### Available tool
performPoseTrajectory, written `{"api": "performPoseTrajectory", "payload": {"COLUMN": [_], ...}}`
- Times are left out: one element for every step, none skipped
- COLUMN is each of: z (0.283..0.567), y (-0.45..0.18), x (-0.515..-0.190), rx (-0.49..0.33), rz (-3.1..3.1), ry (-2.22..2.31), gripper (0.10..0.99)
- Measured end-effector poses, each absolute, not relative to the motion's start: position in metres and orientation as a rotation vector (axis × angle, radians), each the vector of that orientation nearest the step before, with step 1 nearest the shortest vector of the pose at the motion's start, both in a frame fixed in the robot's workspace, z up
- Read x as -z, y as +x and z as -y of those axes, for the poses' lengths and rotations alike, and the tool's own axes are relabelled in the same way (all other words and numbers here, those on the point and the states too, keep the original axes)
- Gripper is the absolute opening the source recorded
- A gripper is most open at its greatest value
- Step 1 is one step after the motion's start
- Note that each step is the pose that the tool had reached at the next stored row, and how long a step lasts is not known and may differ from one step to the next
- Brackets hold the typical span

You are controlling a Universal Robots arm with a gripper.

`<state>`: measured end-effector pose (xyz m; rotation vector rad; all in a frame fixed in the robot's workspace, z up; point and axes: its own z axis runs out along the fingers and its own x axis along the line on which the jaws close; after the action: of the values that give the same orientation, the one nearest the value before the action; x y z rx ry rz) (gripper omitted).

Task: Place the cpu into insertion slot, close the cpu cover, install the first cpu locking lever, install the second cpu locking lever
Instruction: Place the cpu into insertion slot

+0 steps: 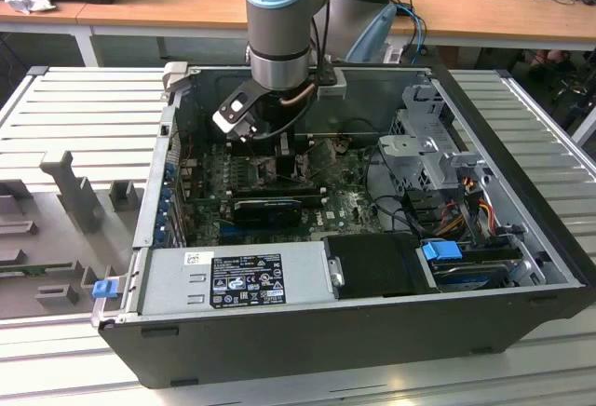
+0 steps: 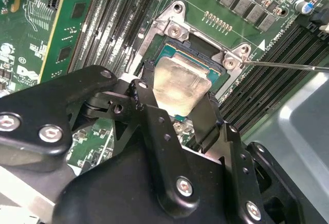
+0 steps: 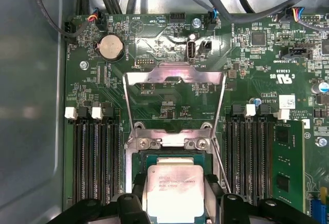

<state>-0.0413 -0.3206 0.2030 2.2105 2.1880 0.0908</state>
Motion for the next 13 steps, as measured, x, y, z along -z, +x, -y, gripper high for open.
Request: {"api": "performPoseTrajectory", "payload": {"z": [0.3206,0.3206,0.3206,0.3206,0.3206,0.3206,0.3205,0.3205,0.3205,0.3205,0.3205,0.3205,0.3201], "y": [-0.0414,-0.0414,-0.0414,-0.0414,-0.0414,-0.0414,-0.0413,-0.0412,-0.0411,-0.0410,-0.0409,-0.0409,-0.0408], "x": [-0.2031,-0.2031,-0.2030,-0.2029,-0.2029,-0.2028,-0.2025,-0.2023,-0.2021,-0.2019,-0.2016,-0.2016,-0.2015], "rx": [-0.091,-0.090,-0.090,-0.091,-0.091,-0.091,-0.091,-0.091,-0.091,-0.091,-0.091,-0.091,-0.092], "rz": [-2.188,-2.188,-2.188,-2.188,-2.188,-2.188,-2.188,-2.188,-2.188,-2.188,-2.188,-2.188,-2.188], "ry": [2.211,2.211,2.211,2.211,2.211,2.211,2.211,2.211,2.211,2.211,2.211,2.211,2.211], "gripper": [0.529,0.529,0.529,0.529,0.529,0.529,0.529,0.529,0.529,0.545,0.608,0.608,0.608]}}
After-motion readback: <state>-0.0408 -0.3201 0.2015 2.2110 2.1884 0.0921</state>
